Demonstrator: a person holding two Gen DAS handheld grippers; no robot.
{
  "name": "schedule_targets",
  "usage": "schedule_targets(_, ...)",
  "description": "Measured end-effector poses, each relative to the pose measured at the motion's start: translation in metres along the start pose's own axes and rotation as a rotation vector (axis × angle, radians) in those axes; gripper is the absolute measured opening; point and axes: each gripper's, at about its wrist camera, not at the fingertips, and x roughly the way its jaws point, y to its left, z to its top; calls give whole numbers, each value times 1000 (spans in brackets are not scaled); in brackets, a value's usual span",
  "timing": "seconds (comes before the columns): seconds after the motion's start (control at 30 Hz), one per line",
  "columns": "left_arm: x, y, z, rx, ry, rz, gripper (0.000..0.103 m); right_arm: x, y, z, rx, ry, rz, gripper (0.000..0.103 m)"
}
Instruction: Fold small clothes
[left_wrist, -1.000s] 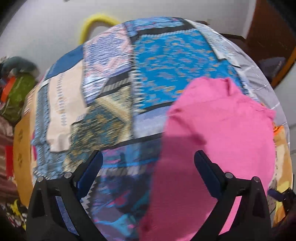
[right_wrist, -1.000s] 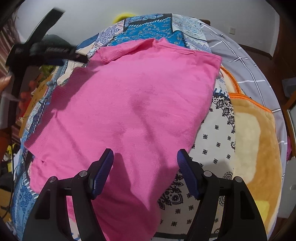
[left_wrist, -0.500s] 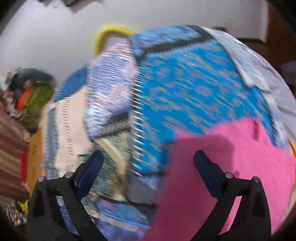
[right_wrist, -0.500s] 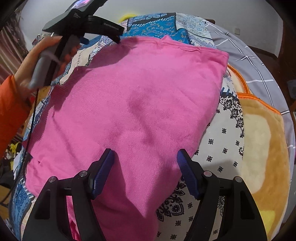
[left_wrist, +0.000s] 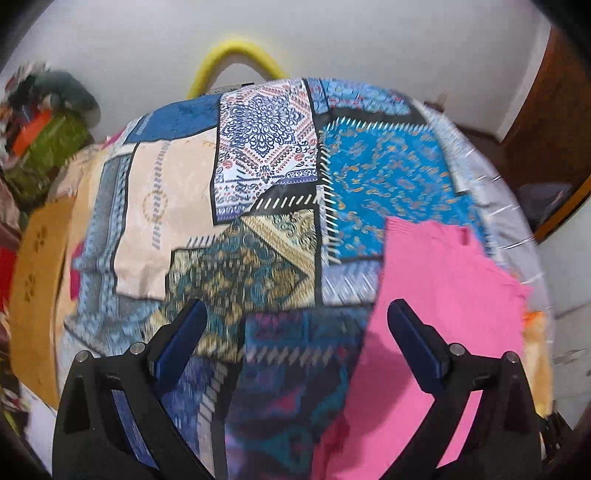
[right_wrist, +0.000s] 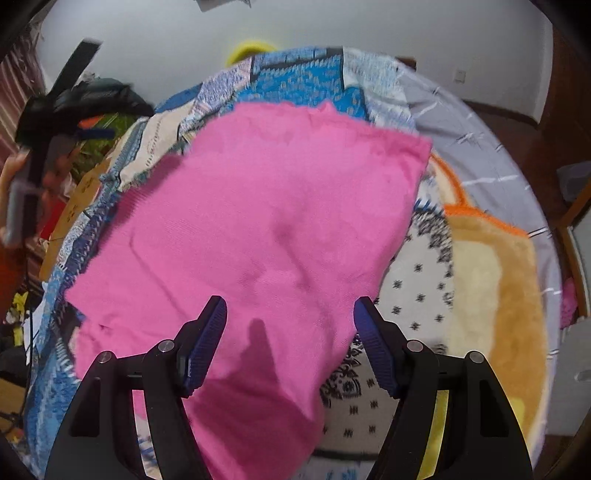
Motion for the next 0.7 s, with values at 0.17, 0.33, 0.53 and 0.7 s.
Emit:
schedule_targets(0.17, -51, 25, -33, -86, -53, -123, 100, -35, 7, 5, 7, -67, -47, 79)
schedule_targets(0.33, -92, 33, -64, -49, -101, -106, 100, -65, 12, 1, 22, -94, -101, 82)
schedule_targets(0.53, -118, 31, -104, 60, -124, -110, 100, -84, 13, -7, 46, -101, -138, 82)
schedule_targets(0.7, -113, 17, -139, 150, -76, -143, 100, -80, 14, -20, 46, -72, -124, 82)
